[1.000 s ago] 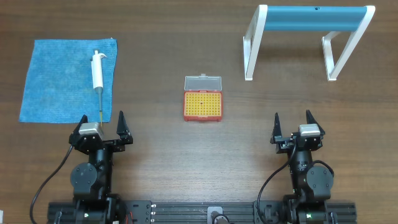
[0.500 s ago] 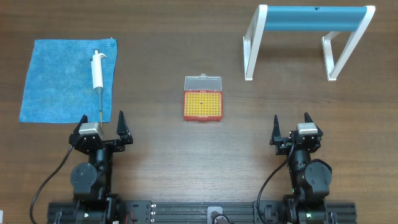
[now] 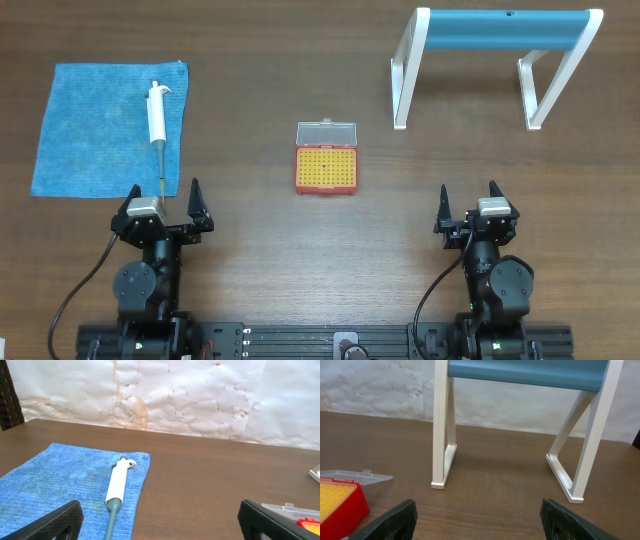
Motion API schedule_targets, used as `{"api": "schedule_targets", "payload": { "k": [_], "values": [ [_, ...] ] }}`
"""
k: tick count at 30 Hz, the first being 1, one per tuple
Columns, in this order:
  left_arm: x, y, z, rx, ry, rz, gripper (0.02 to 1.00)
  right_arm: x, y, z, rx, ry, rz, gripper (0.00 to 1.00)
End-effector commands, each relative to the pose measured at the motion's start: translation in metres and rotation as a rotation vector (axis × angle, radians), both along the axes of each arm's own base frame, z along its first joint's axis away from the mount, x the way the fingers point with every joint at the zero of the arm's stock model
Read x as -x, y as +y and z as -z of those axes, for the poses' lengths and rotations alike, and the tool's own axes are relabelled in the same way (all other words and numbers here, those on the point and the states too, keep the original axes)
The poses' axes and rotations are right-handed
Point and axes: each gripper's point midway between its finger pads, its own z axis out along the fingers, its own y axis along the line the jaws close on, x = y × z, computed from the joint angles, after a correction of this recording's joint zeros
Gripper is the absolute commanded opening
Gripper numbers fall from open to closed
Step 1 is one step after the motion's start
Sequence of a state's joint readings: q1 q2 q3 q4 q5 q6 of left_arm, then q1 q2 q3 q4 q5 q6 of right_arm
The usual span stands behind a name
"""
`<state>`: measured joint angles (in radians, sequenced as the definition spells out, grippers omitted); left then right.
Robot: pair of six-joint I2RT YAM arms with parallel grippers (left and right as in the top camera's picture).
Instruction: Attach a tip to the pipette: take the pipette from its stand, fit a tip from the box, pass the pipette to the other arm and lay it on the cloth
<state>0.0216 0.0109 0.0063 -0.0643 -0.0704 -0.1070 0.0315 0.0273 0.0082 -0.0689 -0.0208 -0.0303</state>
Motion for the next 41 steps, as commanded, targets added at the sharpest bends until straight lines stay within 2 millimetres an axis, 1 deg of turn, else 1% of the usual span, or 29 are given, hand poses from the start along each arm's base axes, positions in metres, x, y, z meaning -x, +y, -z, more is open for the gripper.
{"api": "schedule_targets", "payload": {
  "k": [1, 5, 41],
  "values": [
    [0.0004, -0.0001, 0.0006, 0.009, 0.0, -0.002, 0.996, -0.0002, -0.0034, 0.0034, -0.01, 0.01, 0.019, 0.809],
    [0.0004, -0.0001, 0.0005, 0.009, 0.0, -0.002, 0.998, 0.0008, -0.0033, -0.0041, -0.011, -0.022, 0.018, 0.809],
    [0.0004, -0.0001, 0.0005, 0.009, 0.0, -0.002, 0.998, 0.0009, -0.0034, -0.0029, -0.011, -0.017, 0.018, 0.809]
  ]
}}
